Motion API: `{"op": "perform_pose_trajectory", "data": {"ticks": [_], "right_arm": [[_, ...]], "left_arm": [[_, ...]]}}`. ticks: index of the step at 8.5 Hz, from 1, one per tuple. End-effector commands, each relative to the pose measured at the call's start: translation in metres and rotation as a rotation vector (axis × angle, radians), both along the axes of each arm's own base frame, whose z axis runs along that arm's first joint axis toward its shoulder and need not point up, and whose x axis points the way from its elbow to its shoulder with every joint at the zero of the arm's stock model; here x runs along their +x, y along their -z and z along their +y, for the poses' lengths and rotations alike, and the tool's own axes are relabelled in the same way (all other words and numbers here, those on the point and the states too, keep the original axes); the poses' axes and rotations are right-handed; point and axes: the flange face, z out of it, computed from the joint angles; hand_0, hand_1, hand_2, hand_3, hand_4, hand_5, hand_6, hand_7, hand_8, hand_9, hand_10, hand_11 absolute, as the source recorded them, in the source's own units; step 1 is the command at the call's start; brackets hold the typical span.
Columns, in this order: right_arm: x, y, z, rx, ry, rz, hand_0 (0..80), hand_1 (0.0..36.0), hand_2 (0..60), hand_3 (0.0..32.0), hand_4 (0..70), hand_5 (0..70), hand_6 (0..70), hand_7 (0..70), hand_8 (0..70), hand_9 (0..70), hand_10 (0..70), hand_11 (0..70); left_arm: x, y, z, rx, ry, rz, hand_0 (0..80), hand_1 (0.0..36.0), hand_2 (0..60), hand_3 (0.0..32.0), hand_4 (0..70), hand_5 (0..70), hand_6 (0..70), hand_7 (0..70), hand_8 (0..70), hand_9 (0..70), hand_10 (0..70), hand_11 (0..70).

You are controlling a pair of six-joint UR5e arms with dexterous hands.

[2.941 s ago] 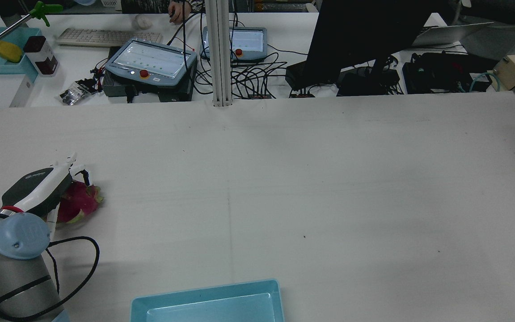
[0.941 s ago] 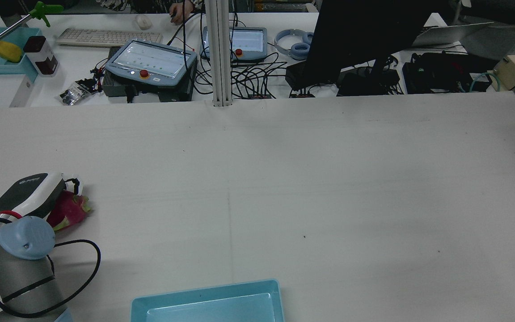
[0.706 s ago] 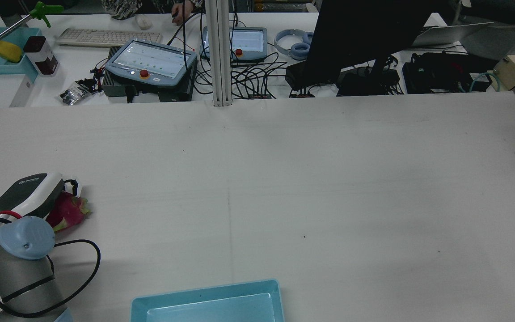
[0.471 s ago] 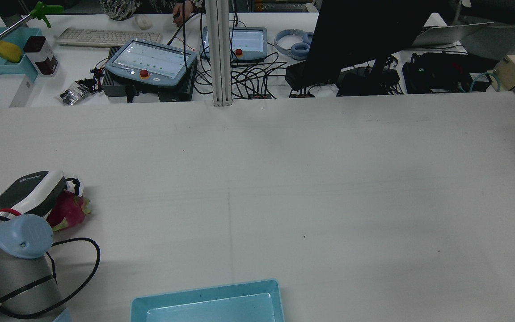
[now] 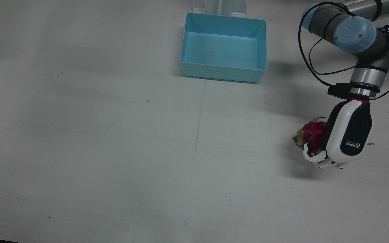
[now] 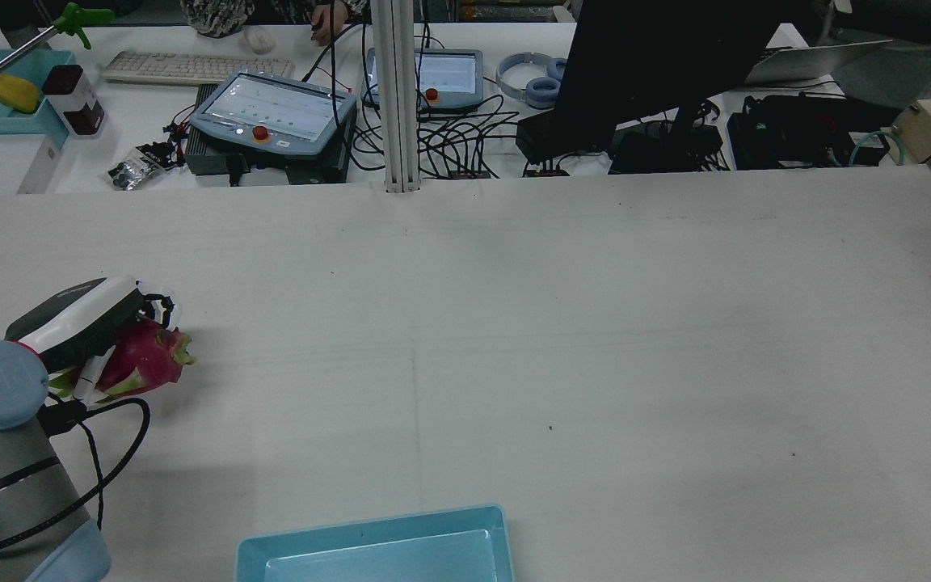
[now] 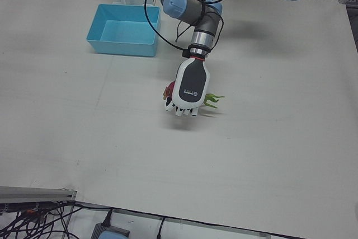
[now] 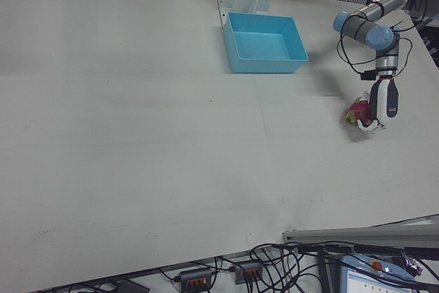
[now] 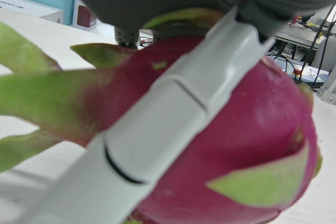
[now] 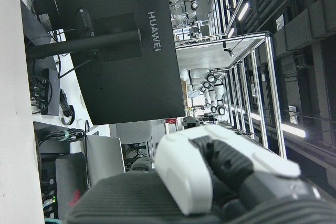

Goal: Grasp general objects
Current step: 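Lift the dragon fruit off the table with the left hand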

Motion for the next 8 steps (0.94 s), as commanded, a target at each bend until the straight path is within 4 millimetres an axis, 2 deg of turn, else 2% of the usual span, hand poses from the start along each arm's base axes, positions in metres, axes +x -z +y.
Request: {"op": "perform_pose_trajectory", "data": {"ticks": [1,2,3,4,5,7,8], "right_arm": [[0.0,0.0,0.0,0.0,0.0,0.0,0.0,0.0,0.0,0.0,0.0,0.0,0.0,0.0,0.0,0.0,0.0,0.0],[0.0,0.0,0.0,0.0,0.0,0.0,0.0,0.0,0.0,0.0,0.0,0.0,0.0,0.0,0.0,0.0,0.0,0.0],[0.0,0.0,0.0,0.0,0.0,0.0,0.0,0.0,0.0,0.0,0.0,0.0,0.0,0.0,0.0,0.0,0.0,0.0],[0.0,0.0,-0.001,0.001,0.0,0.0,0.0,0.0,0.0,0.0,0.0,0.0,0.0,0.0,0.0,0.0,0.0,0.0],[-0.001,0.0,0.0,0.0,0.001,0.0,0.0,0.0,0.0,0.0,0.0,0.0,0.0,0.0,0.0,0.0,0.0,0.0],[0.0,0.0,-0.001,0.001,0.0,0.0,0.0,0.0,0.0,0.0,0.0,0.0,0.0,0.0,0.0,0.0,0.0,0.0],[0.0,0.0,-0.001,0.001,0.0,0.0,0.0,0.0,0.0,0.0,0.0,0.0,0.0,0.0,0.0,0.0,0.0,0.0]], "left_arm": [[-0.047,0.045,-0.056,0.115,-0.217,0.197,80.0,36.0,60.0,0.0,53.2,70.0,63.3,70.0,56.6,62.0,43.9,63.7],[-0.05,0.062,-0.064,0.173,-0.31,0.246,80.0,36.0,60.0,0.0,51.5,70.0,64.5,70.0,57.9,63.8,46.7,67.9],[-0.041,0.07,-0.061,0.205,-0.405,0.295,80.0,36.0,60.0,0.0,58.8,70.0,69.5,70.0,60.2,66.1,47.5,68.9],[-0.03,0.081,-0.058,0.219,-0.454,0.382,80.0,36.0,60.0,0.0,63.1,70.0,70.0,70.0,62.0,68.0,48.5,70.0],[-0.011,0.101,-0.038,0.239,-0.518,0.442,80.0,36.0,60.0,0.0,64.4,70.0,70.0,70.0,63.3,69.5,49.9,70.0],[0.041,0.152,0.011,0.258,-0.652,0.539,80.0,36.0,60.0,0.0,68.7,70.0,70.0,70.0,65.8,70.0,52.4,70.0],[0.066,0.193,0.035,0.273,-0.716,0.569,80.0,36.0,60.0,0.0,70.0,70.0,70.0,70.0,66.6,70.0,52.1,70.0]]}}
